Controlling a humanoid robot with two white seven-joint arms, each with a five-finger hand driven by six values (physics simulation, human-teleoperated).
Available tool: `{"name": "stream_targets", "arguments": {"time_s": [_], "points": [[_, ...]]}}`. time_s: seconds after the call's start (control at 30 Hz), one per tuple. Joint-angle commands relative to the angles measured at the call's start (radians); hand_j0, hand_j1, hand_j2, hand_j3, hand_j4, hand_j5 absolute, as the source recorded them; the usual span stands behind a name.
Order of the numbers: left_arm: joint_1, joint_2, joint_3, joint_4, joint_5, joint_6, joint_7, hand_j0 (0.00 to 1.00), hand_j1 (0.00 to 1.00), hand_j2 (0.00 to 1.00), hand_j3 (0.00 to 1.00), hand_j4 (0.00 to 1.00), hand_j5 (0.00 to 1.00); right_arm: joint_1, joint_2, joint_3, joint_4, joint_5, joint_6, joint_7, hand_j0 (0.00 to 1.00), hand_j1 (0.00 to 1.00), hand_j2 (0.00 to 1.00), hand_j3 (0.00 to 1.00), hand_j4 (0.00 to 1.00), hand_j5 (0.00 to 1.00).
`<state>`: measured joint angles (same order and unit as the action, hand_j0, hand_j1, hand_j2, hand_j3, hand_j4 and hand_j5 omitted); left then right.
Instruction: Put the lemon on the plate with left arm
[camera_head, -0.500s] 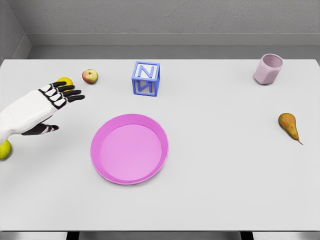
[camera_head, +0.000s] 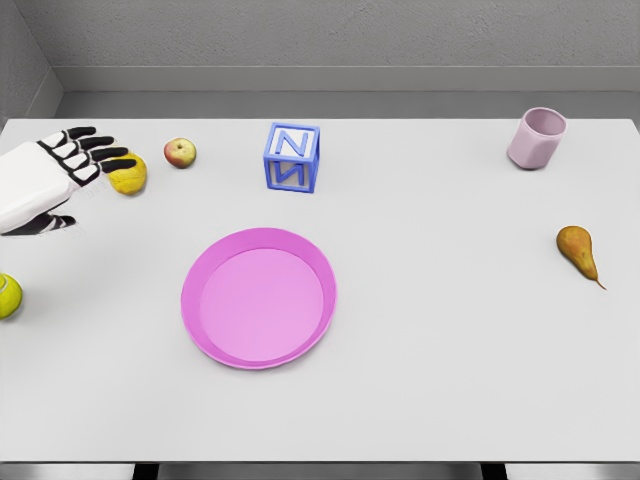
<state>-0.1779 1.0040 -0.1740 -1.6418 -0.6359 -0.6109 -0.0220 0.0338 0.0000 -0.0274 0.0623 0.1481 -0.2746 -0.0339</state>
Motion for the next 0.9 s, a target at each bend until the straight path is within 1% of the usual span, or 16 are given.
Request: {"name": "stream_targets", "arguments": {"time_s": [0.0, 0.1, 0.13, 0.2, 0.23, 0.27, 0.3, 0.33, 0.37, 0.43, 0.5, 0.53, 0.57, 0.67, 0.77, 0.87], "points": [[-0.005, 0.024, -0.004, 0.03, -0.019, 0.0, 0.0, 1.0, 1.0, 1.0, 1.0, 1.0, 1.0, 0.0, 0.0, 0.0, 0.001, 0.001, 0.0, 0.0, 1.0, 1.0, 1.0, 1.0, 1.0, 1.0], [-0.066, 0.022, -0.012, 0.053, -0.088, 0.0, 0.0, 1.0, 1.0, 1.0, 1.0, 1.0, 1.0, 0.0, 0.0, 0.0, 0.001, -0.001, 0.0, 0.0, 1.0, 1.0, 1.0, 1.0, 1.0, 1.0], [-0.089, 0.021, -0.015, 0.079, -0.088, 0.0, 0.0, 1.0, 1.0, 1.0, 1.0, 1.0, 1.0, 0.0, 0.0, 0.0, 0.001, -0.001, 0.0, 0.0, 1.0, 1.0, 1.0, 1.0, 1.0, 1.0], [-0.147, 0.007, -0.062, 0.112, -0.097, 0.0, -0.004, 1.0, 1.0, 1.0, 1.0, 1.0, 1.0, 0.0, 0.0, 0.0, 0.001, -0.001, 0.0, 0.0, 1.0, 1.0, 1.0, 1.0, 1.0, 1.0], [-0.218, -0.018, -0.094, 0.157, -0.096, 0.0, -0.021, 1.0, 1.0, 1.0, 1.0, 1.0, 1.0, 0.0, 0.0, 0.0, 0.001, 0.001, 0.0, 0.0, 1.0, 1.0, 1.0, 1.0, 1.0, 1.0], [-0.265, -0.047, -0.11, 0.2, -0.094, 0.0, -0.056, 1.0, 1.0, 1.0, 1.0, 1.0, 1.0, 0.0, 0.0, 0.0, -0.001, 0.001, 0.0, 0.0, 1.0, 1.0, 1.0, 1.0, 1.0, 1.0], [-0.319, -0.085, -0.122, 0.243, -0.091, 0.0, -0.128, 1.0, 1.0, 1.0, 1.0, 1.0, 1.0, 0.0, 0.0, 0.0, 0.001, -0.001, 0.0, 0.0, 1.0, 1.0, 1.0, 1.0, 1.0, 1.0], [-0.344, -0.103, -0.122, 0.264, -0.088, 0.0, -0.17, 1.0, 1.0, 1.0, 1.0, 1.0, 1.0, 0.0, 0.0, 0.0, 0.001, 0.001, 0.0, 0.0, 1.0, 1.0, 1.0, 1.0, 1.0, 1.0], [-0.406, -0.145, -0.122, 0.322, -0.053, 0.0, -0.275, 1.0, 1.0, 1.0, 1.0, 1.0, 1.0, 0.0, 0.0, 0.0, -0.001, -0.001, 0.0, 0.0, 1.0, 1.0, 1.0, 1.0, 1.0, 1.0], [-0.452, -0.169, -0.125, 0.392, 0.038, 0.0, -0.433, 1.0, 1.0, 1.0, 1.0, 1.0, 1.0, 0.0, 0.0, 0.0, 0.001, 0.001, 0.0, 0.0, 1.0, 1.0, 1.0, 1.0, 1.0, 1.0], [-0.492, -0.246, -0.125, 0.425, 0.068, 0.0, -0.589, 1.0, 1.0, 1.0, 1.0, 1.0, 1.0, 0.0, 0.0, 0.0, 0.001, -0.001, 0.0, 0.0, 1.0, 1.0, 1.0, 1.0, 1.0, 1.0], [-0.494, -0.269, -0.125, 0.425, 0.068, 0.0, -0.589, 1.0, 1.0, 1.0, 1.0, 1.0, 1.0, 0.0, 0.0, 0.0, 0.001, -0.001, 0.0, 0.0, 1.0, 1.0, 1.0, 1.0, 1.0, 1.0], [-0.511, -0.32, -0.127, 0.442, 0.065, 0.0, -0.589, 1.0, 1.0, 1.0, 1.0, 1.0, 1.0, 0.0, 0.0, 0.0, 0.001, 0.001, 0.0, 0.0, 1.0, 1.0, 1.0, 1.0, 1.0, 1.0], [-0.575, -0.398, -0.139, 0.583, 0.062, 0.0, -0.589, 1.0, 1.0, 1.0, 1.0, 1.0, 1.0, 0.0, 0.0, 0.0, 0.001, 0.001, 0.0, 0.0, 1.0, 1.0, 1.0, 1.0, 1.0, 1.0], [-0.604, -0.403, -0.159, 0.62, 0.058, 0.0, -0.589, 1.0, 1.0, 1.0, 1.0, 1.0, 1.0, 0.0, 0.0, 0.0, 0.001, 0.001, 0.0, 0.0, 1.0, 1.0, 1.0, 1.0, 1.0, 1.0], [-0.653, -0.42, -0.232, 0.706, 0.058, 0.0, -0.589, 1.0, 1.0, 1.0, 1.0, 1.0, 1.0, 0.0, 0.0, 0.0, 0.001, 0.001, 0.0, 0.0, 1.0, 1.0, 1.0, 1.0, 1.0, 1.0]]}}
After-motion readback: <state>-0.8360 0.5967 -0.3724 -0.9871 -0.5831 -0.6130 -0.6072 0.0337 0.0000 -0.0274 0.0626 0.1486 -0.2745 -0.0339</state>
